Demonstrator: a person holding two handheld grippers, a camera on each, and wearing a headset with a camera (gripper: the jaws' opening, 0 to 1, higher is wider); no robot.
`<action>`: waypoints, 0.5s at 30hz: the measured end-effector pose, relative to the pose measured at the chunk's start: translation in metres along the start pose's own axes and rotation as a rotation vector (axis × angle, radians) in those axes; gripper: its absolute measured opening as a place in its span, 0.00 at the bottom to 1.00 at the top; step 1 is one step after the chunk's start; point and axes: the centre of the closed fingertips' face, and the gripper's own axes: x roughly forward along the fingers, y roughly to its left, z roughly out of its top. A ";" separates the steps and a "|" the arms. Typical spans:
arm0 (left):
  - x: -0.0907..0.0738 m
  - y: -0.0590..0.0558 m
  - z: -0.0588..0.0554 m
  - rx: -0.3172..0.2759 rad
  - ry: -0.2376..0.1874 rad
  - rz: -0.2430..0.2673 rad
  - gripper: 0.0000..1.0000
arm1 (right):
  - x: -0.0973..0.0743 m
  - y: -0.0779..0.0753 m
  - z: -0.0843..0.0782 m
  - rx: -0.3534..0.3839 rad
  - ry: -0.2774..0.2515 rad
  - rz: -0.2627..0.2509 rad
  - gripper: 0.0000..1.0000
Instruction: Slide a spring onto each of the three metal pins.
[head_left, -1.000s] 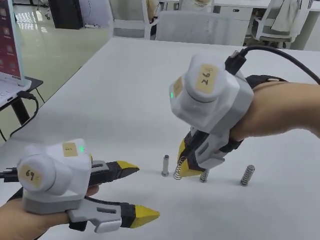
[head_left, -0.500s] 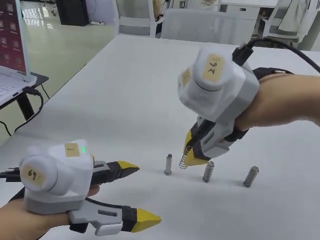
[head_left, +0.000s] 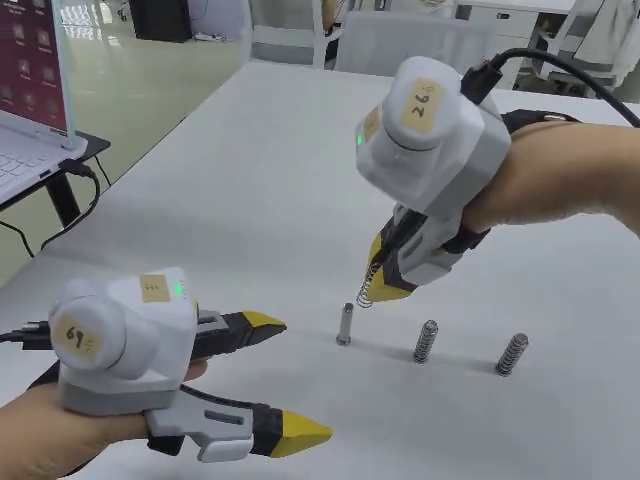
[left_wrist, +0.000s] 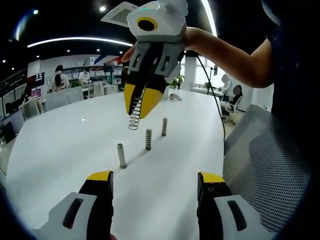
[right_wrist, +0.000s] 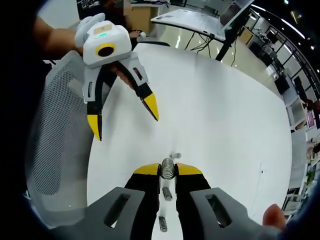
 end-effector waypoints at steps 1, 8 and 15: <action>0.000 0.000 0.000 0.000 0.000 0.000 0.64 | 0.001 -0.002 0.000 -0.001 0.000 0.001 0.08; -0.001 -0.002 -0.004 -0.006 0.004 -0.003 0.64 | 0.013 -0.012 -0.003 -0.004 0.022 0.001 0.08; 0.000 -0.002 -0.005 -0.009 0.006 -0.005 0.64 | 0.023 -0.020 -0.004 0.003 0.032 0.007 0.09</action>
